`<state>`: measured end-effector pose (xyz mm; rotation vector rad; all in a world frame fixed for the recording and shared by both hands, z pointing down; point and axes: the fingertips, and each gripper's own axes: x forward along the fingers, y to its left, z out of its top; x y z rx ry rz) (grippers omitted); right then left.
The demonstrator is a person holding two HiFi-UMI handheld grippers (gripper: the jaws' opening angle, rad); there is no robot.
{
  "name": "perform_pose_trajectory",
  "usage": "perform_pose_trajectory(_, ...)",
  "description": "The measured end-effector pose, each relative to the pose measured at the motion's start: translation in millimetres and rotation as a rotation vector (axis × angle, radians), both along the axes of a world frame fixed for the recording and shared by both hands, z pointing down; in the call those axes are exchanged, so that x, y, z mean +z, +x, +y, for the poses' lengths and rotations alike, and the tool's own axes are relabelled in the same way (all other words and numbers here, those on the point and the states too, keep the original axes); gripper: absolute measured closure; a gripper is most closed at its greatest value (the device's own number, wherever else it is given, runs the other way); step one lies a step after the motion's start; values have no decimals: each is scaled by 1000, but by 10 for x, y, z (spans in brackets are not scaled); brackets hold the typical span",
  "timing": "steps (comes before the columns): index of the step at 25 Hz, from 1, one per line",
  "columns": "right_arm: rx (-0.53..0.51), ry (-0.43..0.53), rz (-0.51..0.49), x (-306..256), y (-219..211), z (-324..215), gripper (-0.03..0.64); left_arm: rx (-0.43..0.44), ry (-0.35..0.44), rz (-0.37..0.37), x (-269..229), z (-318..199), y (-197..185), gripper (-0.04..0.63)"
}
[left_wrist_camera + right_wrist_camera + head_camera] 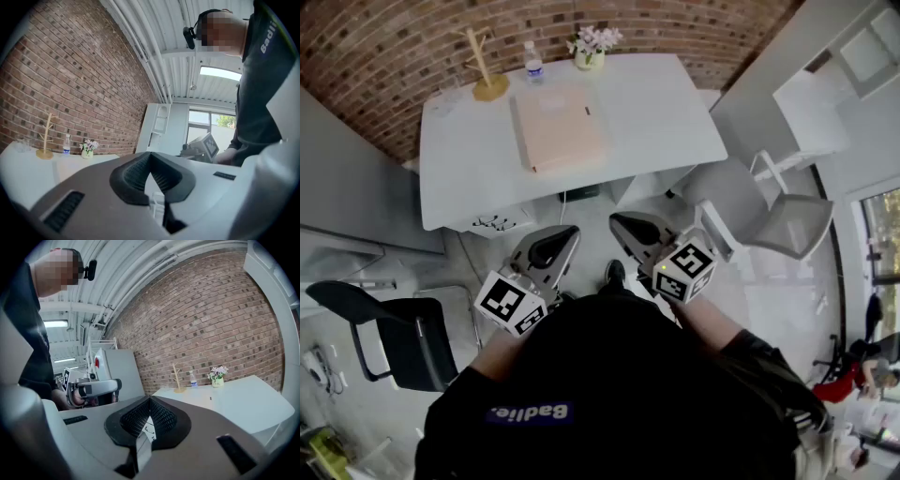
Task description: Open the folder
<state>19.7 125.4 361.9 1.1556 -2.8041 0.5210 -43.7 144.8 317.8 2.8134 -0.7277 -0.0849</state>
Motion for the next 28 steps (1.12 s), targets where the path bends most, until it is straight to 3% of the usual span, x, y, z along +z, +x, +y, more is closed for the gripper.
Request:
perform_pose_trajectory(21,30,-2,37,22,-22,113,589,-8,17,16,26,113,-105,593)
perform_pose_trajectory(28,60,-24,37,98,82,29,589,-34,14,-13,120,13,-90,593)
